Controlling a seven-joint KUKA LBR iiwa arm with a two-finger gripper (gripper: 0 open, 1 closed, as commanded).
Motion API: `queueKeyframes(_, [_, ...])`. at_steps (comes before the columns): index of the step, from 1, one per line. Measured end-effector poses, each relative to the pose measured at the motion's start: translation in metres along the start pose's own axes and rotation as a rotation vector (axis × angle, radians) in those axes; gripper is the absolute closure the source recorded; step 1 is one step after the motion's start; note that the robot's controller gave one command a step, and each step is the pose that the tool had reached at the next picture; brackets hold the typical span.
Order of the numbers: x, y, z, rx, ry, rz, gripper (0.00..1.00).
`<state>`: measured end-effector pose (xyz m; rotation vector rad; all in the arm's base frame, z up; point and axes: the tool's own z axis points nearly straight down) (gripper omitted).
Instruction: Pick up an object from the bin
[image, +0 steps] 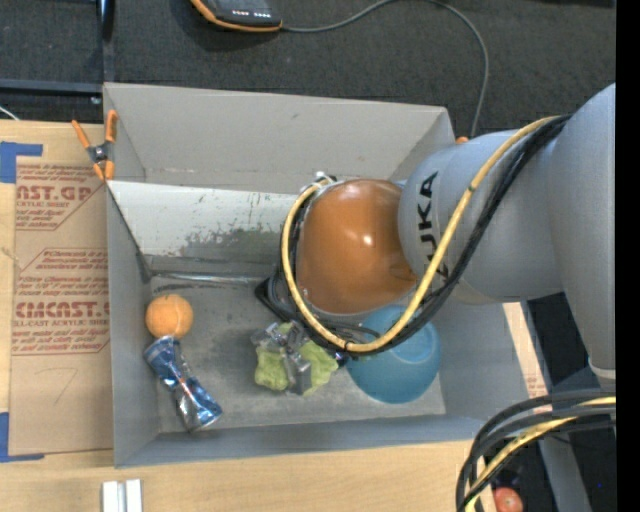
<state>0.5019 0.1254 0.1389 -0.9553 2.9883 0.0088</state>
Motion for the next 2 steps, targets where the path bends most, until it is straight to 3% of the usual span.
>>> queueKeyframes(1, [0.008, -0.013, 0.010, -0.005, 0.012, 0.009, 1.00])
queueKeyframes(2, [0.007, -0.007, -0.124, 0.001, -0.006, 0.005, 1.00])
